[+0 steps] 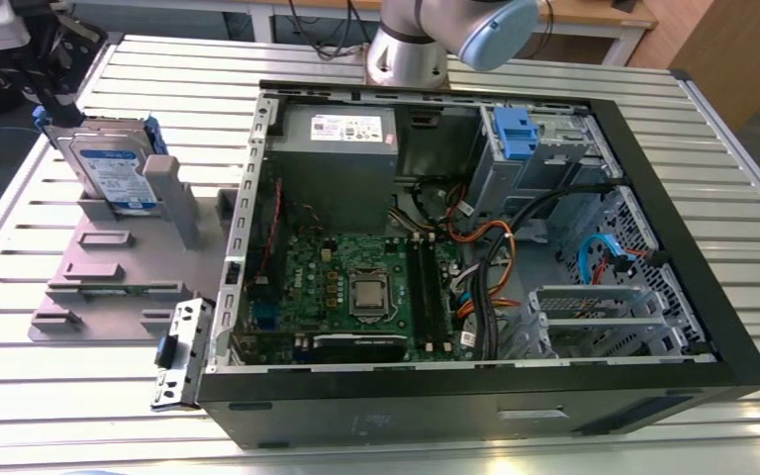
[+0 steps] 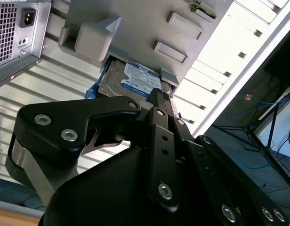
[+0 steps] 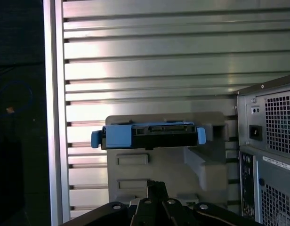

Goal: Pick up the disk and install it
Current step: 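Reach for the disk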

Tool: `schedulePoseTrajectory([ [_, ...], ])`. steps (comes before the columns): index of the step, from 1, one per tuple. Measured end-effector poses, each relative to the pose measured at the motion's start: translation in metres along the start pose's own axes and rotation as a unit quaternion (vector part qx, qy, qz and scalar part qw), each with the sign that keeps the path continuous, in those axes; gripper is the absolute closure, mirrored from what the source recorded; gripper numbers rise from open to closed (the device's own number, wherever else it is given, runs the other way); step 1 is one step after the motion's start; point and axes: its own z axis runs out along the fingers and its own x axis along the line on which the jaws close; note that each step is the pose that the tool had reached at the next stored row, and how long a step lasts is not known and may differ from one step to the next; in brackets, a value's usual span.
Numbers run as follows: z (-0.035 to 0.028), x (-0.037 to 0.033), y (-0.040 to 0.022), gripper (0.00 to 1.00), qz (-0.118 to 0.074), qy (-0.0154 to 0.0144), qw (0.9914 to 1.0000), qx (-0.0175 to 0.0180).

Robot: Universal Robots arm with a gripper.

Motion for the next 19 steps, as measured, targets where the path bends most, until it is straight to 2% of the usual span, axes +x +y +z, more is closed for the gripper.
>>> schedulePoseTrajectory([
  [7, 0.0031, -0.0079, 0.0008, 0.89, -0.002, 0.0001, 1.0, 0.0],
  [19, 0.004, -0.0083, 0.0008, 0.89, -0.002, 0.0001, 1.0, 0.0],
])
